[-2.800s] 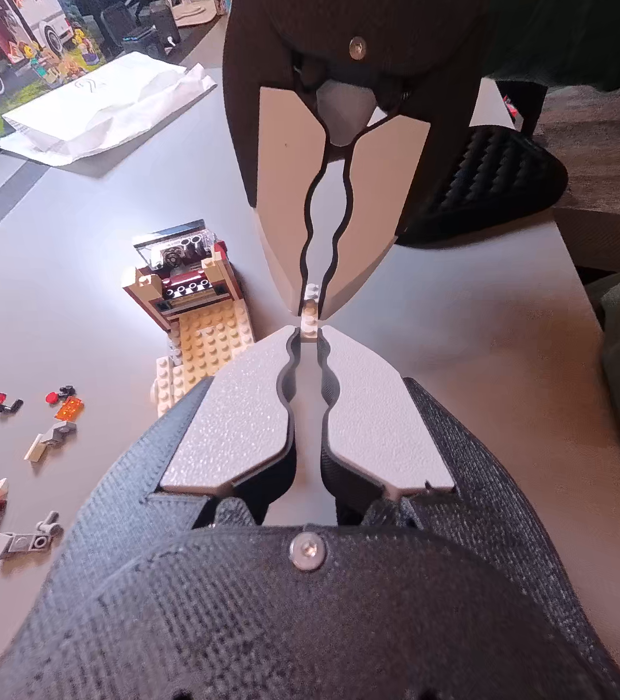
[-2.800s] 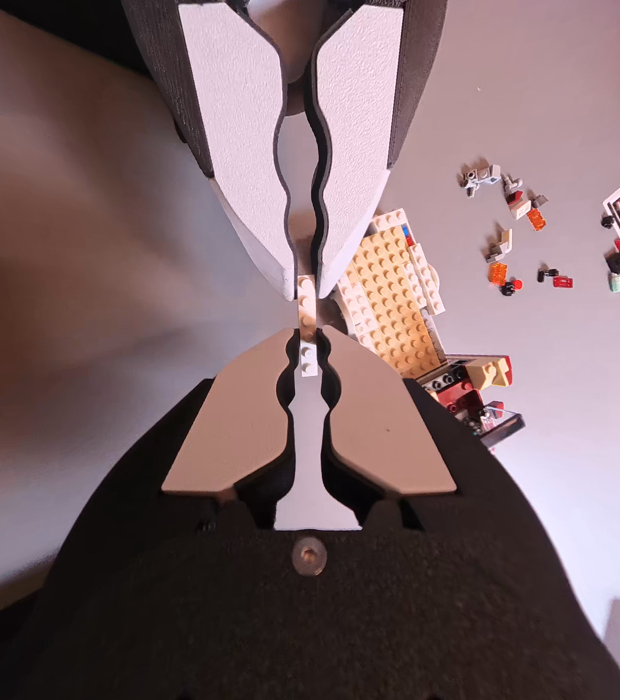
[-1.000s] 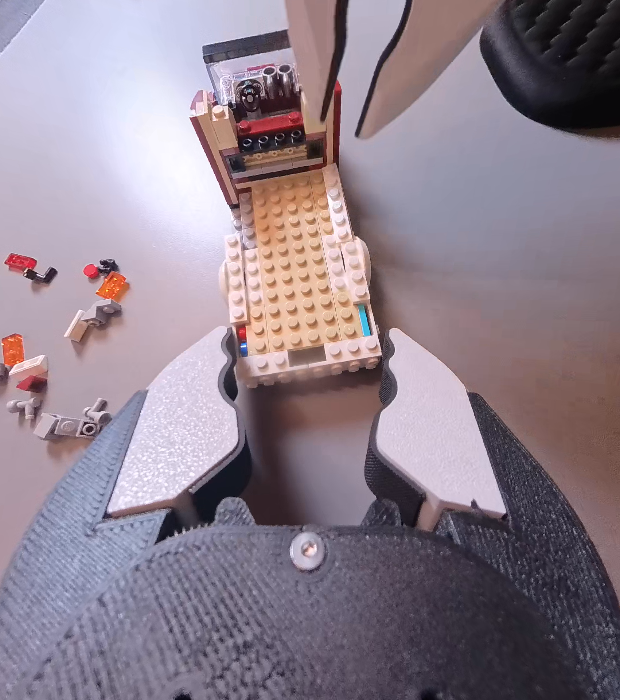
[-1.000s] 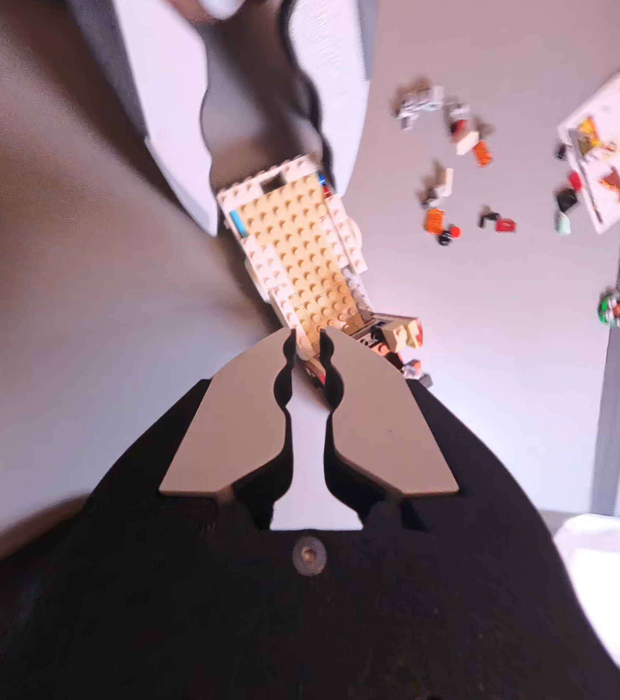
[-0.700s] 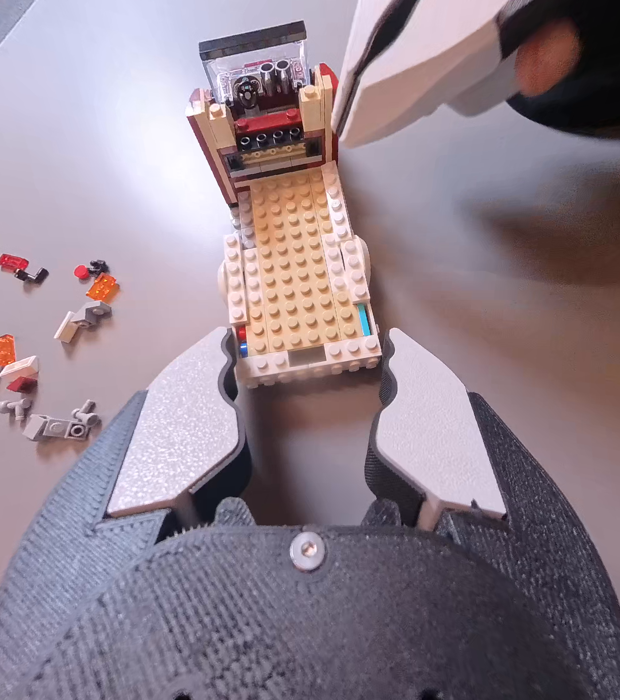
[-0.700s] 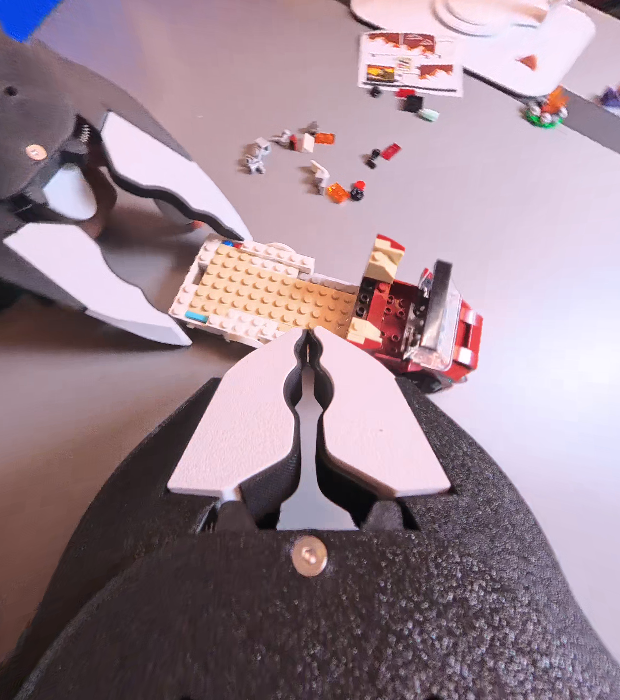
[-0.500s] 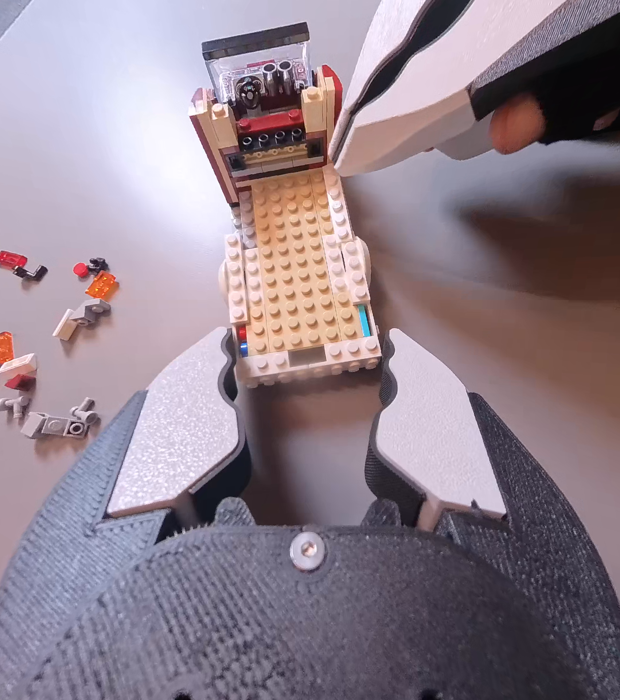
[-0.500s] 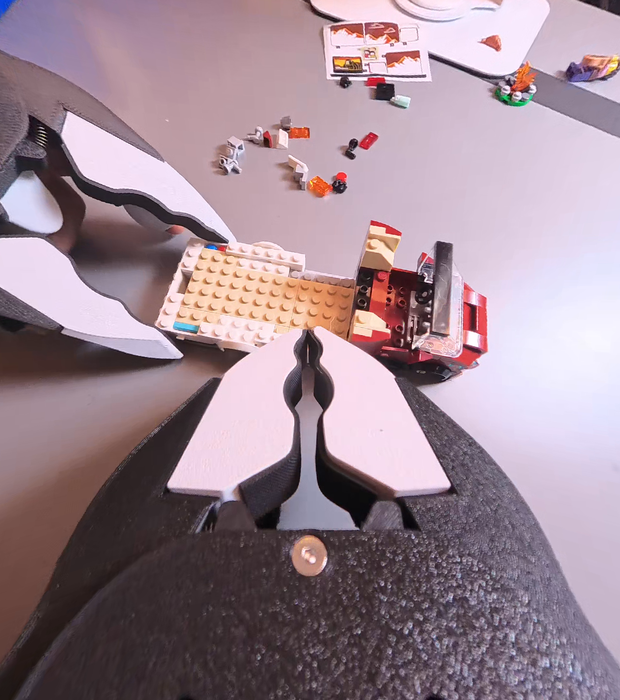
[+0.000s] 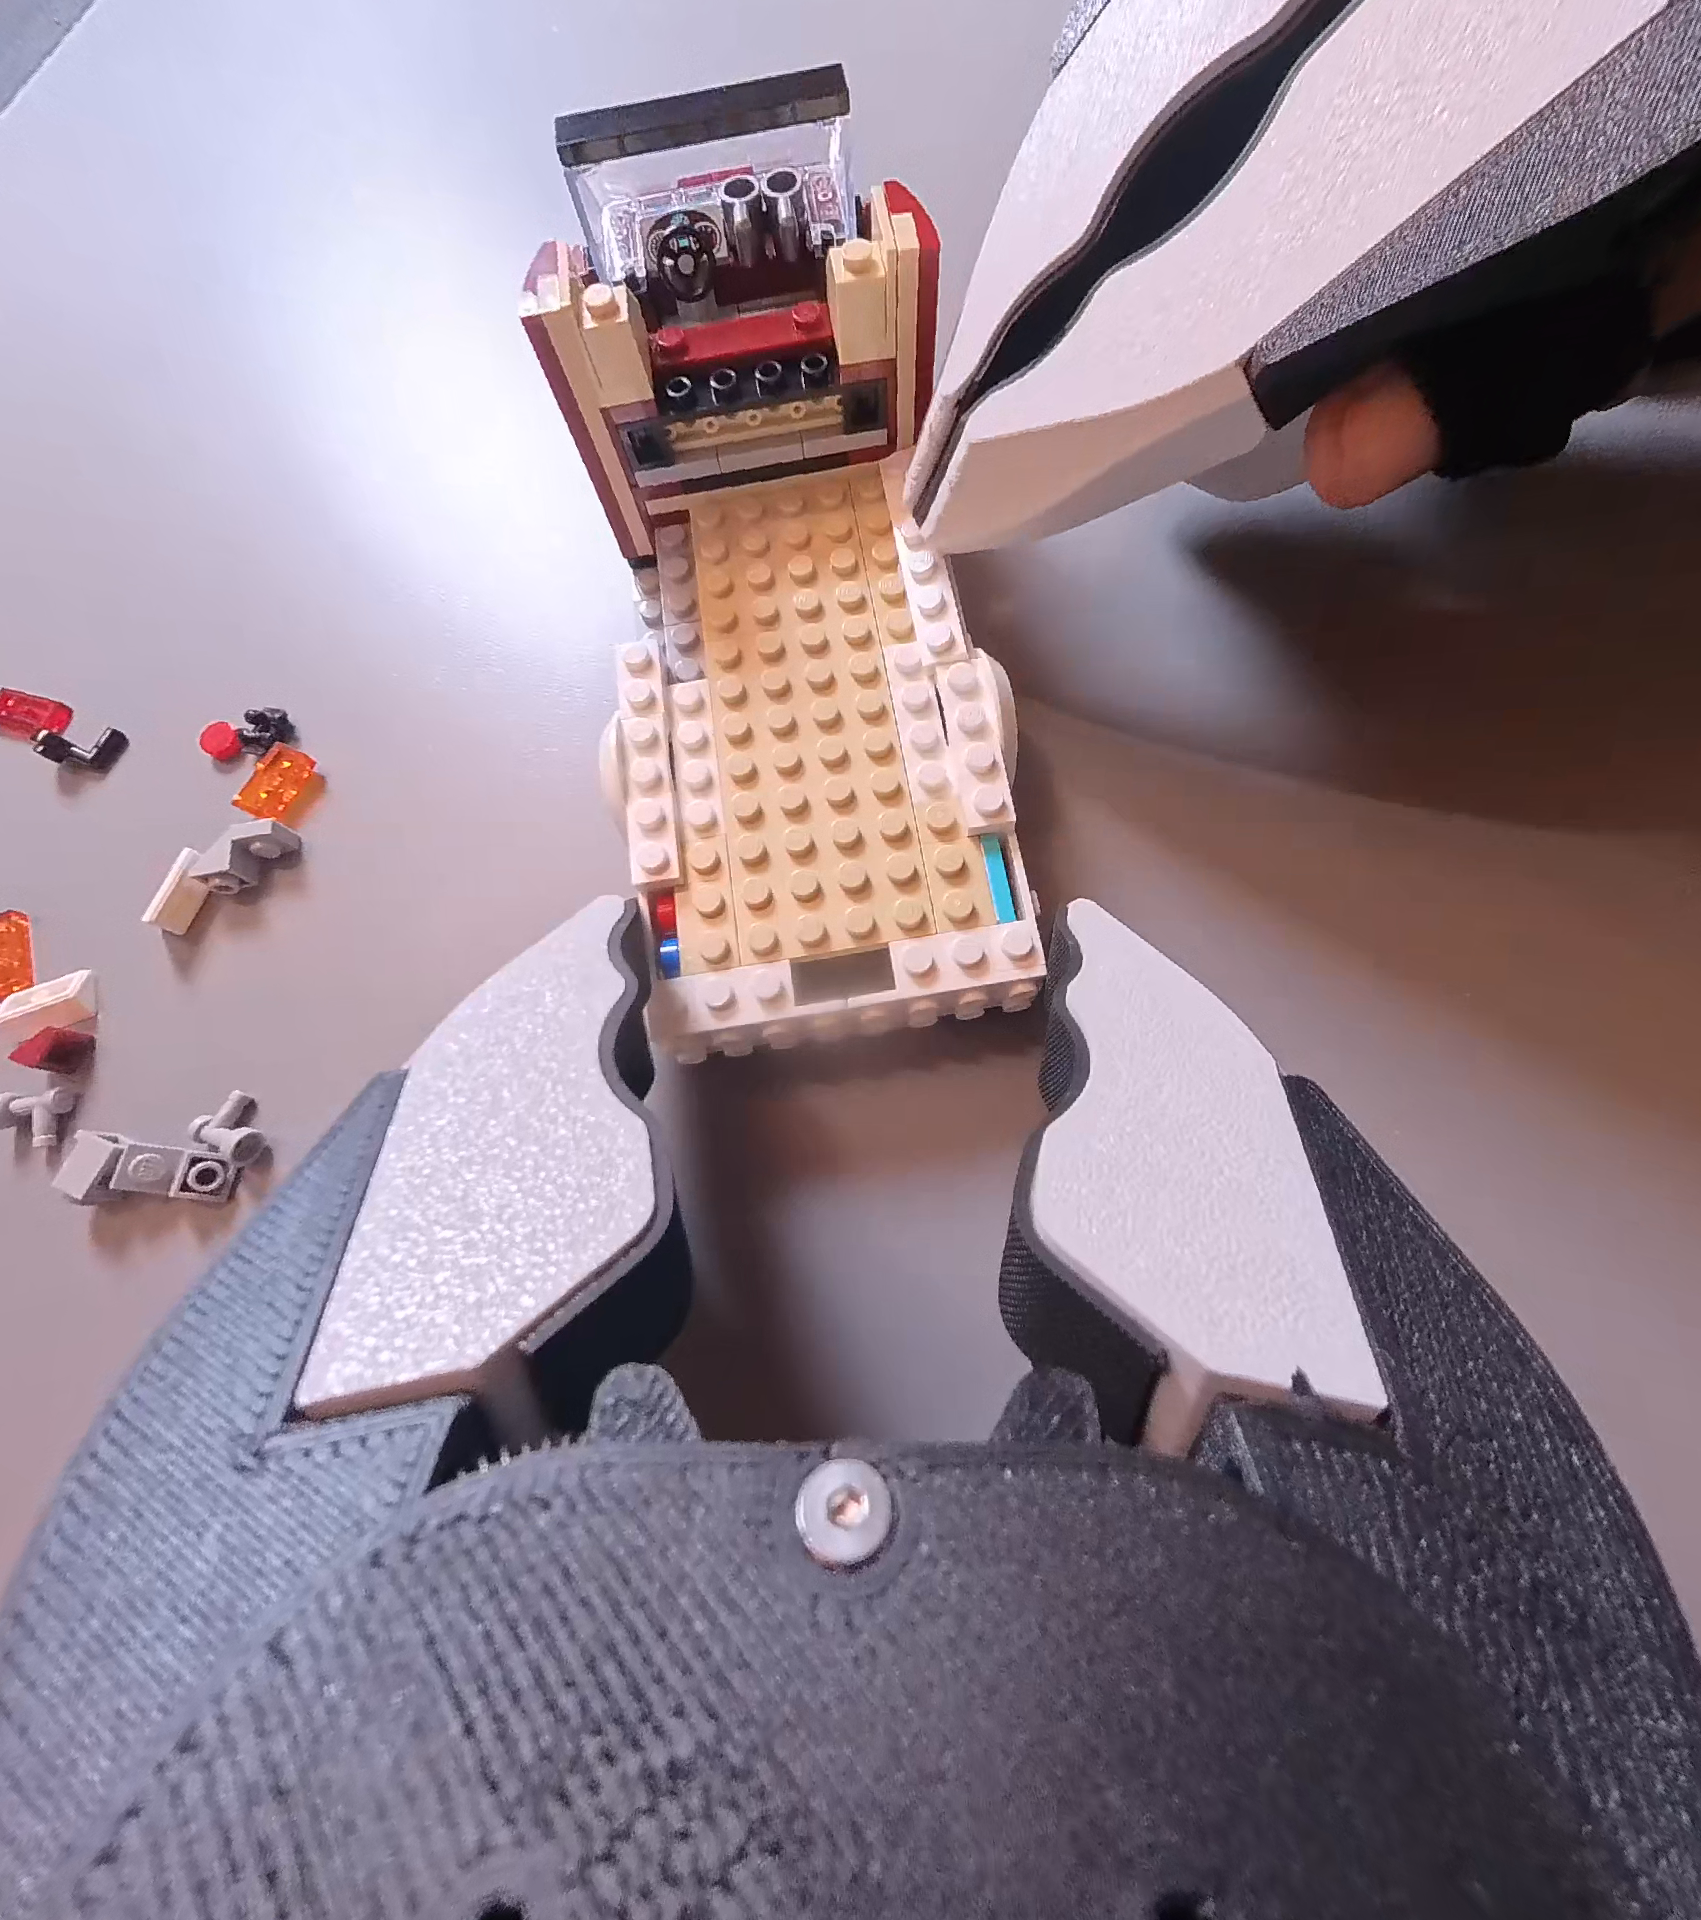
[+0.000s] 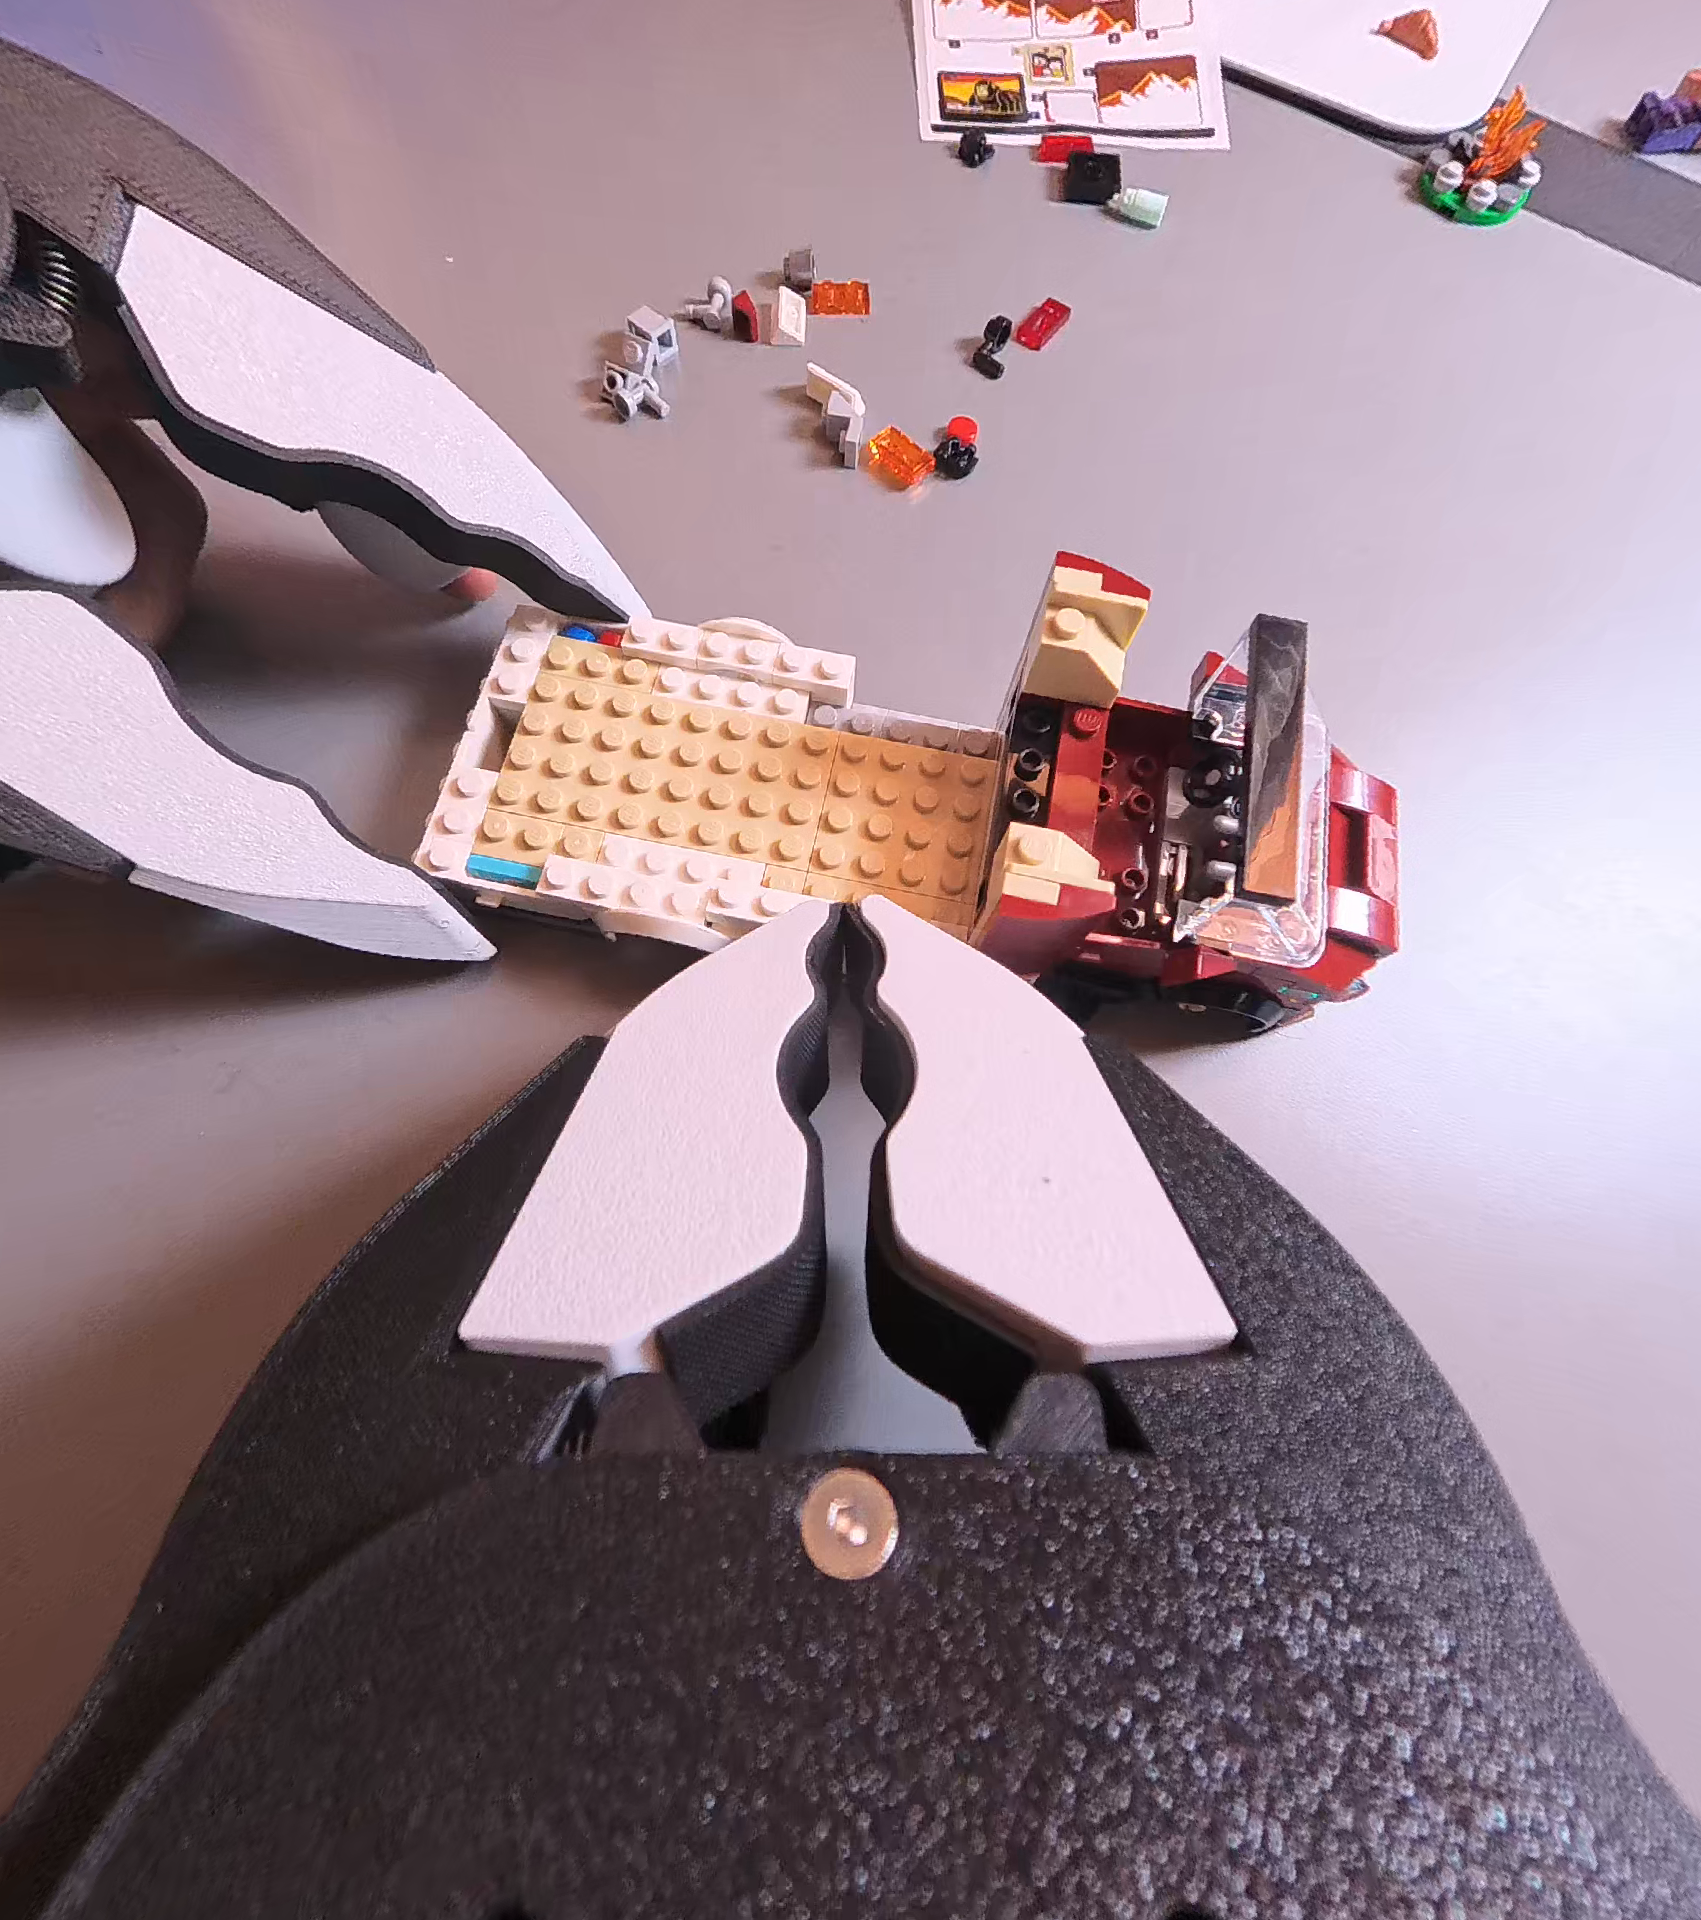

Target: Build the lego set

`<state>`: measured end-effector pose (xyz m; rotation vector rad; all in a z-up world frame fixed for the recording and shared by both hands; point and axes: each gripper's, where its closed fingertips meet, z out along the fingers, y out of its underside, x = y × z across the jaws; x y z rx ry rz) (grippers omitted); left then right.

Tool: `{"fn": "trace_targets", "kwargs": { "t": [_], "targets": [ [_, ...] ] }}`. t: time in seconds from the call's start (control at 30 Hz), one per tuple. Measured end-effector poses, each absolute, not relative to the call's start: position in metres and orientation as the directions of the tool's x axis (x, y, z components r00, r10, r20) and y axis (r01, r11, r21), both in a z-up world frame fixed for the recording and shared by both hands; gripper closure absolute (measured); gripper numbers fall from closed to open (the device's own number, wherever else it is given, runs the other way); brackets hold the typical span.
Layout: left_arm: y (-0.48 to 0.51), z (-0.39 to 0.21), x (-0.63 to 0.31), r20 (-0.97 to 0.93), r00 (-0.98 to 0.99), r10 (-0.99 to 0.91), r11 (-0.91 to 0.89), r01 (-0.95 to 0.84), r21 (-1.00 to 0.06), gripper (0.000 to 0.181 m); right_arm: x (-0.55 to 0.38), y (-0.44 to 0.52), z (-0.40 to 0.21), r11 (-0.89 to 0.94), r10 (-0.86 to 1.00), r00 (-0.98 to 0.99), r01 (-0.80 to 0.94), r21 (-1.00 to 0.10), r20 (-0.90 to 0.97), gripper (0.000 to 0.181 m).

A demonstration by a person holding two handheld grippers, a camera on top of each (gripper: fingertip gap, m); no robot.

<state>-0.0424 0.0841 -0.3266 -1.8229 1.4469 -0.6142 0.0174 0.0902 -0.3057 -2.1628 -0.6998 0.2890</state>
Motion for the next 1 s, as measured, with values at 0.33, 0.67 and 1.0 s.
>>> {"fn": "trace_targets", "kwargs": {
  "t": [0.33,0.67,1.0],
  "targets": [
    [0.084,-0.327,-0.042,-0.066,0.257,-0.964,-0.111,-0.619,-0.778,0.107,0.014,0.095,-0.298,-0.484,0.604,0.795,0.429,-0.763,0.064,0.181],
    [0.085,-0.327,-0.042,-0.068,0.260,-0.963,-0.112,-0.617,-0.779,0.107,0.010,0.095,-0.308,-0.516,0.625,0.778,0.476,-0.712,0.067,0.181],
    [0.085,-0.327,-0.042,-0.068,0.260,-0.963,-0.111,-0.616,-0.780,0.107,0.010,0.093,-0.307,-0.514,0.626,0.777,0.478,-0.712,0.070,0.181]
  ]
}}
